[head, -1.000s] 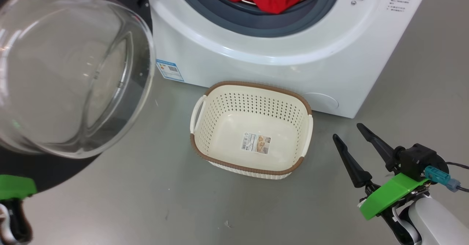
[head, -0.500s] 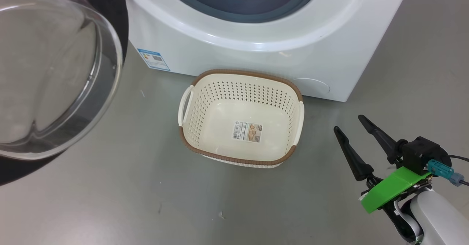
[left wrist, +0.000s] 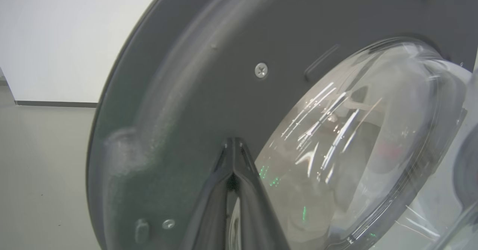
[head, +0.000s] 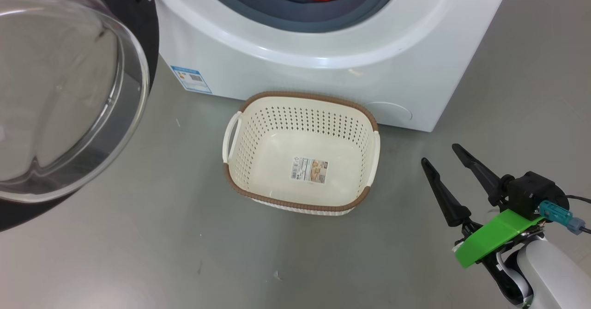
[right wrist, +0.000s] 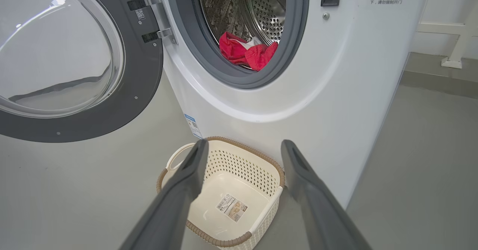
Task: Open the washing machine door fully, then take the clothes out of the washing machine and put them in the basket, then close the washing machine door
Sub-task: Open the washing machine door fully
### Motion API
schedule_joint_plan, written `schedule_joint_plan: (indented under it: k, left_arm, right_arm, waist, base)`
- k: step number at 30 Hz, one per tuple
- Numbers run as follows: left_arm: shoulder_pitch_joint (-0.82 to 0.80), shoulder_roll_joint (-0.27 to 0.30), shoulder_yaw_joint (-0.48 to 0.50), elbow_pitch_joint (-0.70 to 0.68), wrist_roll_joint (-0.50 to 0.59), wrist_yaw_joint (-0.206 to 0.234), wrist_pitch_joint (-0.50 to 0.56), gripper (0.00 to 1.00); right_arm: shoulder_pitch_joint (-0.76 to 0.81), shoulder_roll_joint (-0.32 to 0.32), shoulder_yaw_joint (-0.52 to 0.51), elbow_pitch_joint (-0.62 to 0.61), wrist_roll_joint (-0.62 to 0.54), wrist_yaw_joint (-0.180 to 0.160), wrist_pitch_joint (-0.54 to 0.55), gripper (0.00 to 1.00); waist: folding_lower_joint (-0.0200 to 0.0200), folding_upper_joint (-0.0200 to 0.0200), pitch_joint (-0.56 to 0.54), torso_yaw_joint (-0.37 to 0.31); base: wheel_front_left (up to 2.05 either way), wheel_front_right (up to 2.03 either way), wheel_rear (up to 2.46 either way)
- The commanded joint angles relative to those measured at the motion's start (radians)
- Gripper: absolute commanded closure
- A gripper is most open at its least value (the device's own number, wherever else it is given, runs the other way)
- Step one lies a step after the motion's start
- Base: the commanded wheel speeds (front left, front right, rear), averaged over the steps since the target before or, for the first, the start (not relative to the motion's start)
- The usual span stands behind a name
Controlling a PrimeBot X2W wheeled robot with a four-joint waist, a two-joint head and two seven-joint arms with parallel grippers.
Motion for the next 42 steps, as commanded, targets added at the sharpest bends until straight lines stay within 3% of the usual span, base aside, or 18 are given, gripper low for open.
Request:
schedule_joint_plan:
  k: [1, 8, 14, 17, 18, 19, 32, 42]
  left_arm:
    - [-0.008, 0.061, 0.027, -0.02, 0.0, -0.005, -0.004, 1.0]
    - [0.047, 0.013, 0.012, -0.058, -0.003, -0.026, -0.004, 1.0]
    - [0.141, -0.055, -0.078, -0.157, -0.059, -0.031, -0.004, 1.0]
    - [0.199, -0.071, -0.134, -0.21, -0.086, -0.031, -0.004, 0.53]
    - [0.218, -0.073, -0.156, -0.228, -0.093, -0.031, -0.004, 0.09]
    - [0.238, -0.076, -0.177, -0.243, -0.1, -0.031, -0.004, 0.0]
    - [0.446, -0.09, -0.395, -0.448, -0.164, -0.031, -0.004, 0.0]
    - [0.507, -0.092, -0.53, -0.492, -0.201, -0.031, -0.004, 0.0]
  right_arm:
    - [-0.002, -0.002, 0.011, -0.021, -0.013, 0.007, -0.006, 0.0]
    - [0.015, 0.01, 0.007, -0.016, -0.014, 0.007, -0.006, 0.0]
    - [0.037, 0.025, -0.011, -0.016, -0.027, 0.007, -0.006, 0.0]
    - [0.049, 0.035, -0.024, -0.018, -0.035, 0.007, -0.006, 0.0]
    - [0.053, 0.038, -0.027, -0.019, -0.037, 0.007, -0.006, 0.0]
    - [0.057, 0.04, -0.031, -0.021, -0.04, 0.007, -0.006, 0.0]
    - [0.108, 0.071, -0.101, -0.035, -0.068, 0.007, -0.006, 0.0]
    - [0.124, 0.084, -0.145, -0.045, -0.075, 0.007, -0.006, 0.0]
  waist:
    - [-0.0001, 0.0, -0.01, 0.002]
    - [-0.0001, 0.0, -0.052, 0.004]
    - [-0.0001, 0.0, -0.094, 0.006]
    - [-0.0001, 0.0, -0.11, 0.004]
    - [-0.0001, 0.0, -0.114, 0.003]
    - [-0.0001, 0.0, -0.117, 0.001]
    - [-0.0001, 0.0, -0.156, -0.064]
    - [-0.0001, 0.0, -0.158, -0.131]
  base:
    - [0.0, 0.0, 0.0]
    - [0.0, 0.0, 0.0]
    - [0.0, 0.0, 0.0]
    - [0.0, 0.0, 0.0]
    - [0.0, 0.0, 0.0]
    - [0.0, 0.0, 0.0]
    - [0.0, 0.0, 0.0]
    - [0.0, 0.0, 0.0]
